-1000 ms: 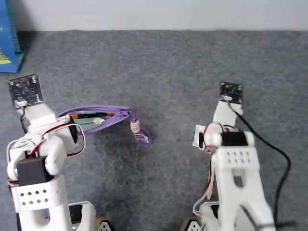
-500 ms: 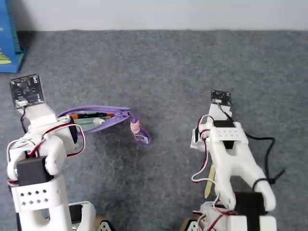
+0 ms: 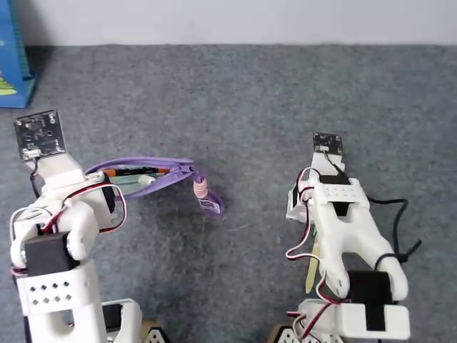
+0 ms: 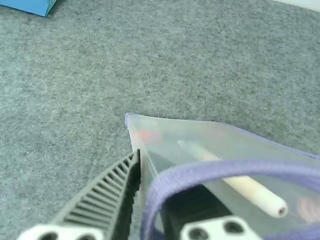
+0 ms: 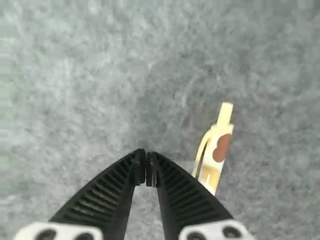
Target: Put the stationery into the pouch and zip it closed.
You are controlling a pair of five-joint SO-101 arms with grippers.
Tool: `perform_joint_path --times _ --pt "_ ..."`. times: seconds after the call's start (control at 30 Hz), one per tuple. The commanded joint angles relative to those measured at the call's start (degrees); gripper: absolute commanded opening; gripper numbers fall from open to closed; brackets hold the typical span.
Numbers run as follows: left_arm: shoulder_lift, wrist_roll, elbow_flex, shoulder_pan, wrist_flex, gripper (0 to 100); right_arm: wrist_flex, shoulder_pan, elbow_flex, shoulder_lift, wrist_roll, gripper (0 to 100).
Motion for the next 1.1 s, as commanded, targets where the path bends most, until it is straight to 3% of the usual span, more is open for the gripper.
perform_joint_path --times 0.0,0.2,0.37,0.43,0.83,1.07 --pt "-0.97 -0.62 -1.36 -0.53 -0.62 1 -0.13 0.66 -1.67 -3.74 0.79 0.8" --pt "-0.97 -0.62 -1.36 -0.53 -0.62 1 1.54 0.66 -1.49 -13.49 3.96 2.5" --pt "-0.97 -0.62 -1.36 -0.53 -0.7 1 6.99 0.84 -1.32 -20.53 6.07 21.9" --pt "-0.97 -0.62 -1.36 -0.53 -0.7 1 8.31 1.19 -1.32 -20.26 6.07 24.8" --pt "-0.97 -0.7 -0.75 -0.44 -0.97 1 2.07 7.25 -3.25 -2.33 6.24 24.2" --pt "-0.97 -0.7 -0.75 -0.53 -0.97 1 2.07 6.99 -10.81 11.3 6.24 1.9"
